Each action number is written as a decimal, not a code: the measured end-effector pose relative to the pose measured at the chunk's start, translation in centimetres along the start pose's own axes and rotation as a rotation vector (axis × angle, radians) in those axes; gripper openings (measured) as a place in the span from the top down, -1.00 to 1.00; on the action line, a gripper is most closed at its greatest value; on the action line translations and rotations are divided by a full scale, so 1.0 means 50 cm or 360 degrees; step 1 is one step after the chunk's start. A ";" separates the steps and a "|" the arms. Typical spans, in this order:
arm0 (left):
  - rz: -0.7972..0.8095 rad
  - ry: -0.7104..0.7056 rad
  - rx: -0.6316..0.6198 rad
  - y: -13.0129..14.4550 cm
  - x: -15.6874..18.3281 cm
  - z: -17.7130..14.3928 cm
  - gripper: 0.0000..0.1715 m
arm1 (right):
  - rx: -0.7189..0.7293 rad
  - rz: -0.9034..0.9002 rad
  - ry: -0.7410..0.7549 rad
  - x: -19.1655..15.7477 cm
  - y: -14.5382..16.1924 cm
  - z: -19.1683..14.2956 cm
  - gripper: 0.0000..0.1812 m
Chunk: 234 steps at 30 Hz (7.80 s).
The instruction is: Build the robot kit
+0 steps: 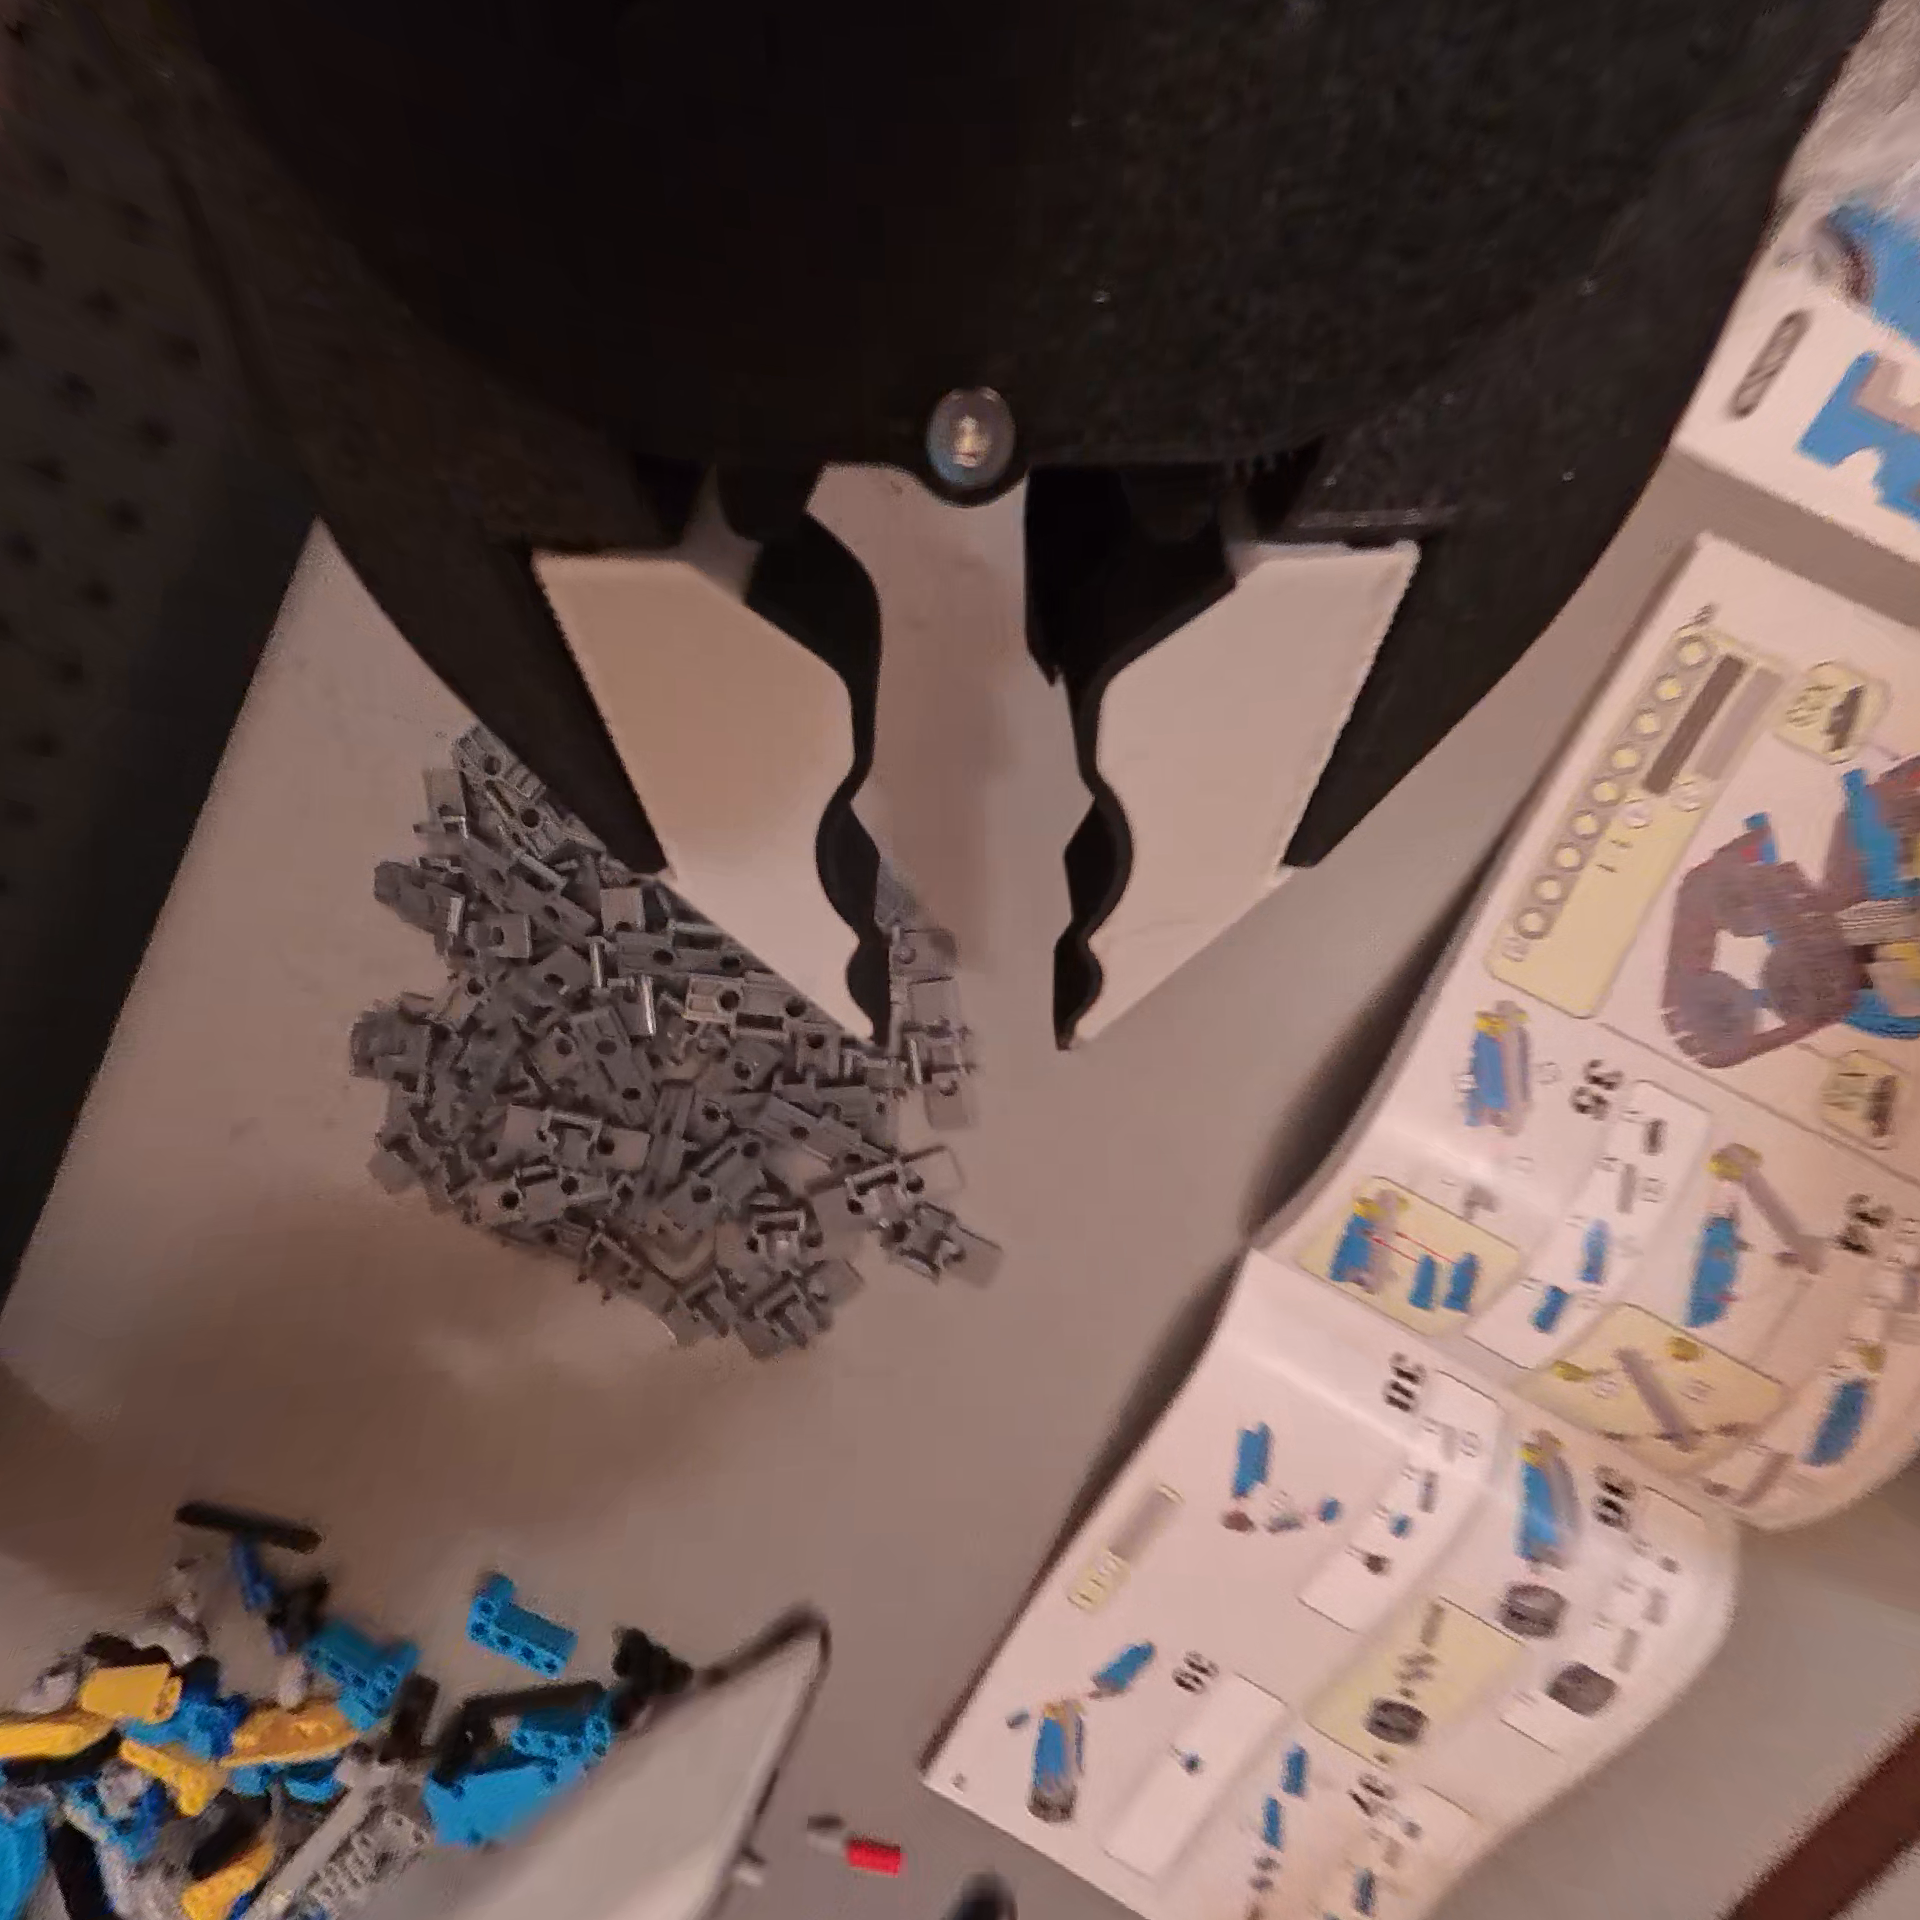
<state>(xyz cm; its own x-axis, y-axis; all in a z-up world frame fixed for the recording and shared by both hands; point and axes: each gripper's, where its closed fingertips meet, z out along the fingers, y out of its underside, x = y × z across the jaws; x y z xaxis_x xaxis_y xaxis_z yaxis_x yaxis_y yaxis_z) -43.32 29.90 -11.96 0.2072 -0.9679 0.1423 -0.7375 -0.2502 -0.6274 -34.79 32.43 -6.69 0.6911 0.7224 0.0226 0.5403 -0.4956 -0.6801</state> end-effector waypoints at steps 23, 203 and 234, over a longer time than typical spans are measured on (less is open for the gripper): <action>0.0566 0.0085 -0.0059 0.028 0.018 0.068 0.80 | 0.0349 0.0414 -0.0377 -0.100 0.081 0.097 0.72; -0.0217 0.0571 0.0590 0.027 0.006 -0.049 0.91 | -0.0122 -0.0344 -0.1256 -0.446 0.101 0.107 0.87; -0.0330 0.0969 -0.0244 0.227 0.230 -0.051 0.91 | -0.0092 -0.0391 -0.0529 -0.477 0.156 0.120 0.67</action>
<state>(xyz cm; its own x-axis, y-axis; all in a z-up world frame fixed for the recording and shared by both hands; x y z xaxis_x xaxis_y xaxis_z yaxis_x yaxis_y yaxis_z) -50.94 15.85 -15.49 -0.0126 -0.7294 0.6840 -0.8139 -0.3899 -0.4308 -49.95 14.21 -16.92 0.3508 0.9342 -0.0654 0.7024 -0.3087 -0.6414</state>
